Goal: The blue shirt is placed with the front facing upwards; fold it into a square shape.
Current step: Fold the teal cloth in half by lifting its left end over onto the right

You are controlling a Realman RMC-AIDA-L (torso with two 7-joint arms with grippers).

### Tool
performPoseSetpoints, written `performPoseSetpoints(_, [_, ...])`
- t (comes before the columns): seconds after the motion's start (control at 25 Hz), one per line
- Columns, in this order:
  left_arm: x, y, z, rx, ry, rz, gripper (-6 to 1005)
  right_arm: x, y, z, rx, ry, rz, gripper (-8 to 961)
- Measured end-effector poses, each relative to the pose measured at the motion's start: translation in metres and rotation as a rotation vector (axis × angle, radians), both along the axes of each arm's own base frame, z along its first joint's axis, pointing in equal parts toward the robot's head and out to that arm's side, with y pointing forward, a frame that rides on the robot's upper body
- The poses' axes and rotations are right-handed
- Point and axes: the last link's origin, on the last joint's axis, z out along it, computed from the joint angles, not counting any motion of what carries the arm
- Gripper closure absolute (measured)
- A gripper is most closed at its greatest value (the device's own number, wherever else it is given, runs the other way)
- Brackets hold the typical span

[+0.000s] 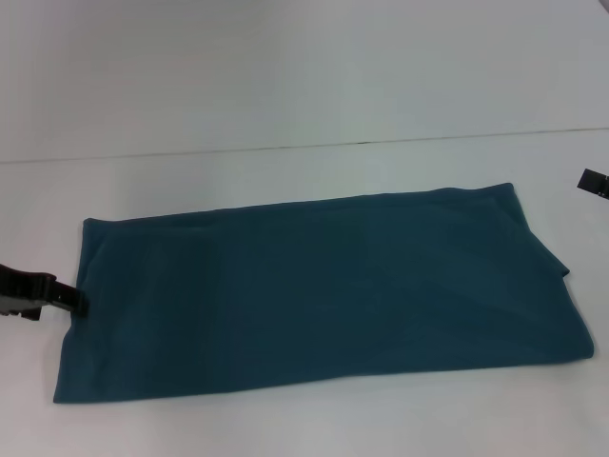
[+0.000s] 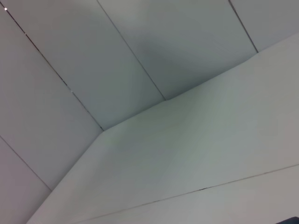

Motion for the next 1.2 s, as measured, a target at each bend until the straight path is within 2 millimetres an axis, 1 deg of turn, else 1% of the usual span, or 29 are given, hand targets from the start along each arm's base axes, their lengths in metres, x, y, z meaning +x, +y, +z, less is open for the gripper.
performPoseSetpoints(0.52, [-0.002, -0.002, -0.003, 0.011, -0.006, 0.012, 293, 0.001, -0.001, 0.001, 0.001, -0.003, -0.002, 37])
performPoseSetpoints(0.64, [0.001, -0.002, -0.001, 0.015, -0.018, -0.001, 292, 0.001, -0.001, 0.0, 0.001, -0.002, -0.002, 36])
performPoseSetpoints(0.8, [0.011, -0.004, 0.0, -0.005, -0.061, -0.031, 292, 0.0, 0.0, 0.0, 0.001, -0.002, -0.001, 36])
performPoseSetpoints(0.88, [0.016, -0.006, -0.003, -0.024, -0.091, -0.047, 292, 0.0, 0.0, 0.0, 0.0, -0.001, -0.001, 36])
performPoseSetpoints(1.04, [0.021, -0.009, -0.015, -0.062, -0.114, -0.065, 292, 0.0, -0.001, -0.001, 0.0, 0.0, -0.001, 36])
performPoseSetpoints(1.2, [0.019, -0.009, -0.023, -0.06, -0.101, -0.069, 291, 0.0, 0.0, -0.001, -0.001, 0.001, 0.0, 36])
